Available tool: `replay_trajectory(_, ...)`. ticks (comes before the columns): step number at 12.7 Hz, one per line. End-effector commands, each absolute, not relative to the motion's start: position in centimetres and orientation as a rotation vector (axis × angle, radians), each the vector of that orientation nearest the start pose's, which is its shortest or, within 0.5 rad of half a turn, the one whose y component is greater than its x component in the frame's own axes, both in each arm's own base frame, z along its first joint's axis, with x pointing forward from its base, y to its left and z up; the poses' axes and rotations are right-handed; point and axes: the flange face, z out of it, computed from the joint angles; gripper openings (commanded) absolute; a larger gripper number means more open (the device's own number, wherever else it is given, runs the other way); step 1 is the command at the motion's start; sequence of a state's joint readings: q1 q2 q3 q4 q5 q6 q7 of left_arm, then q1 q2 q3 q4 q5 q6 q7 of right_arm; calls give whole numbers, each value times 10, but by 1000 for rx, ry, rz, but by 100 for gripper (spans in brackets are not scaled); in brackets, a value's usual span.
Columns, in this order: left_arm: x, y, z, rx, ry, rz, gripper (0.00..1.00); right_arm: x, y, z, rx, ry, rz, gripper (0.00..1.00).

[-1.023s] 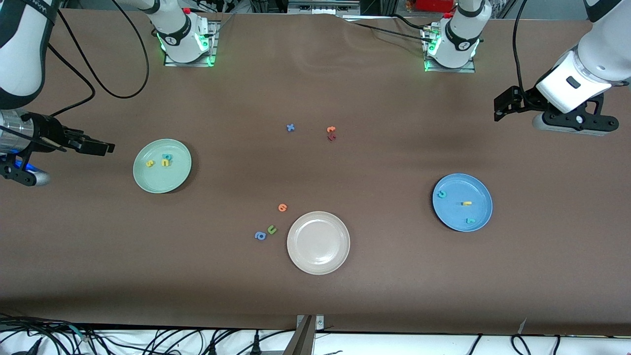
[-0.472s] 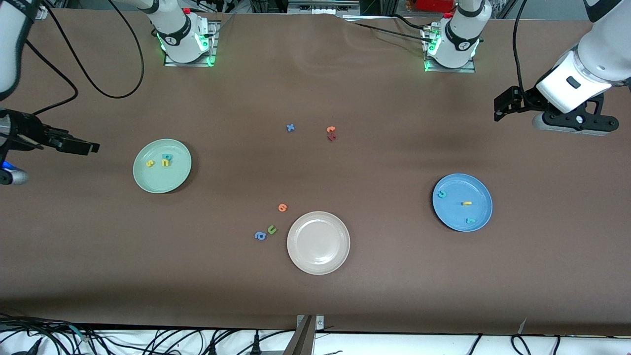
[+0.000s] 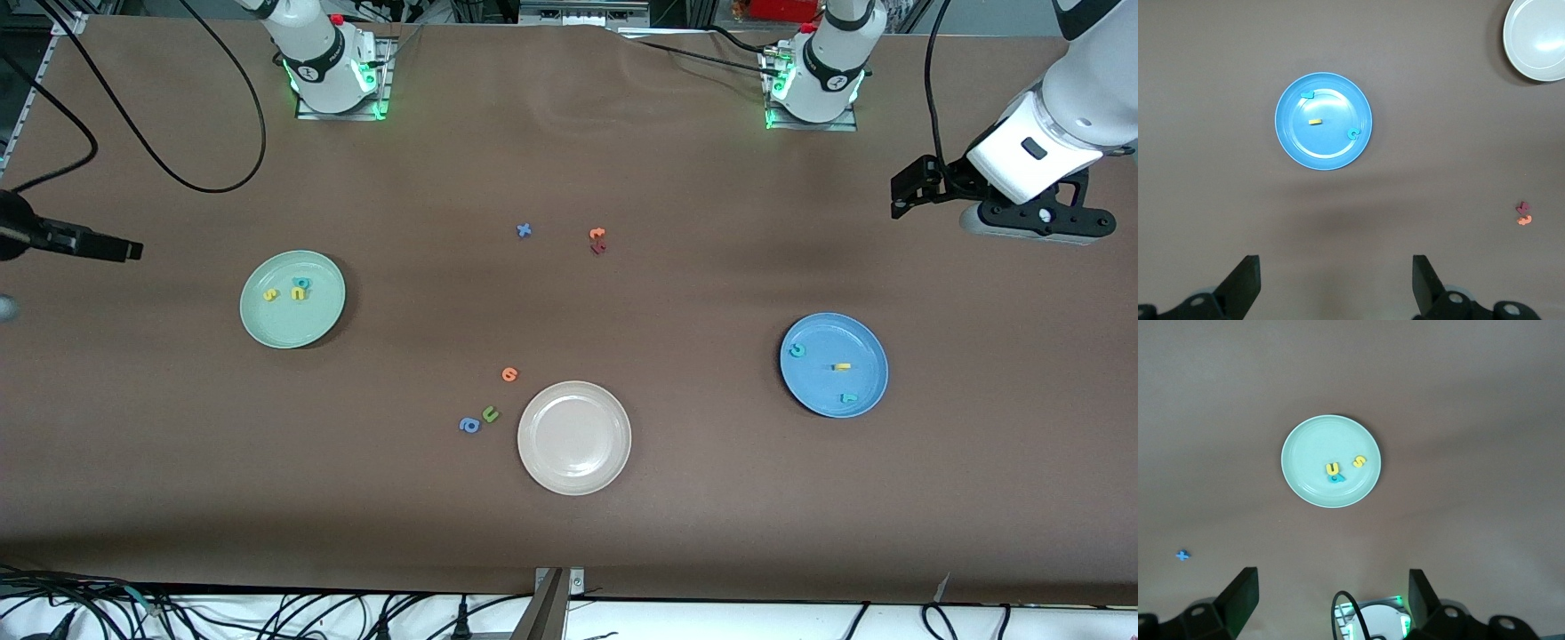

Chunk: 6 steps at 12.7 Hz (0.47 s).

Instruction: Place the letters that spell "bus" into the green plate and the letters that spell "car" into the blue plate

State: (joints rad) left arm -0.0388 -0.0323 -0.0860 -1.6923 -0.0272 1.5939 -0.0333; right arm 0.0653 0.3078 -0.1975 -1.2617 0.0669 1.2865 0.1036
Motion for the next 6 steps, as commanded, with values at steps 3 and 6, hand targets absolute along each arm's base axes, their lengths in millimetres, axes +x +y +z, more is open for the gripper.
replay_trajectory(3,536,-70,594,-3131,141,103,100,581,-48,566,-3111,306,296,99)
replay_trajectory(6,536,-68,594,-3131,137,106,100,584,-46,565,-3106,296,293,100)
